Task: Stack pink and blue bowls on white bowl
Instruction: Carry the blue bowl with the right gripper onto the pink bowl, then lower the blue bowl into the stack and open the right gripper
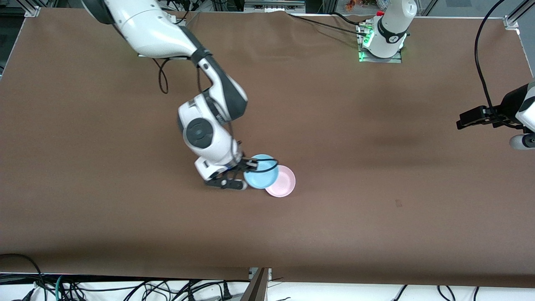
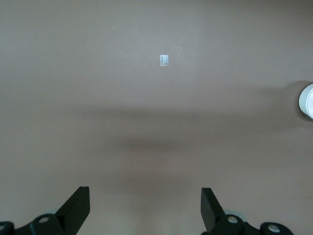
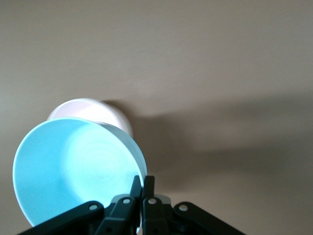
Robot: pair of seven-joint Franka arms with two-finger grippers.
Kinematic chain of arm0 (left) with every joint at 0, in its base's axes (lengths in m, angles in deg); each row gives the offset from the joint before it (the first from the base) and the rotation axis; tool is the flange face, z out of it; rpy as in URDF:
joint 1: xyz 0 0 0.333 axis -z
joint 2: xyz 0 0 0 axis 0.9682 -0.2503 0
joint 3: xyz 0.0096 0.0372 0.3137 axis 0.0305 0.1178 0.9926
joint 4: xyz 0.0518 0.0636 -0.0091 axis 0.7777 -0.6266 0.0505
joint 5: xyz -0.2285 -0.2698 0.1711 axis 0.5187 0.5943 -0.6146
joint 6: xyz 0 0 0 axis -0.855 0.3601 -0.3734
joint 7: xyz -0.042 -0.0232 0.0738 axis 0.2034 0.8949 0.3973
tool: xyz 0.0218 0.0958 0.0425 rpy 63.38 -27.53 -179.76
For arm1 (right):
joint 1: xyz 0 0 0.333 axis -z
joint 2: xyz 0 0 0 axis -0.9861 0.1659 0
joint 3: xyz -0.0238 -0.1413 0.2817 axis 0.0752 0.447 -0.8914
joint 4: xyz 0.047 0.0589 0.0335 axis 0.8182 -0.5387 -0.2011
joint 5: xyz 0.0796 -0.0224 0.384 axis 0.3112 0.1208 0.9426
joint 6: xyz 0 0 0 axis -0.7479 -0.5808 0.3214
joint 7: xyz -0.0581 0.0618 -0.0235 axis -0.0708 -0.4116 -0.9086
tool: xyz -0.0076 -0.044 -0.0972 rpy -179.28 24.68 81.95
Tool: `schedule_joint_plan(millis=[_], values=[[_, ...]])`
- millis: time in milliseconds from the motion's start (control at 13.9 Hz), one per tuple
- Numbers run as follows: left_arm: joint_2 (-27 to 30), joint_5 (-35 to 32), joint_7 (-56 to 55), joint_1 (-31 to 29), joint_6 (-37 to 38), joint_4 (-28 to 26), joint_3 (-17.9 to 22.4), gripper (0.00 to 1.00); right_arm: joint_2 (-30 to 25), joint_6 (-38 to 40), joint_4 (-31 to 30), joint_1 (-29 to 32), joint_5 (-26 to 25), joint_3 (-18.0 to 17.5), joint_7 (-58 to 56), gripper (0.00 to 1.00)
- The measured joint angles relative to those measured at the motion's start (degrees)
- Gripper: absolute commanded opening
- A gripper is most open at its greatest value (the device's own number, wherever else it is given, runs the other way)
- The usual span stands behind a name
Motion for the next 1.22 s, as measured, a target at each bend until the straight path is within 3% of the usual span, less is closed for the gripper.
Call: schedule_joint_plan(millis=[431, 1221], values=[[-0.80, -0.01, 0.03, -0.57, 0.00, -0.45, -0.15, 1.00, 3.09, -7.57, 0.08, -3.64, -0.02, 0.68, 4.16, 0.00], [-0.94, -0.01, 0.03, -0.99, 0.00, -0.46, -0.43, 1.00, 7.30, -11.76, 2.58, -3.90, -0.33, 1.92, 4.16, 0.00]])
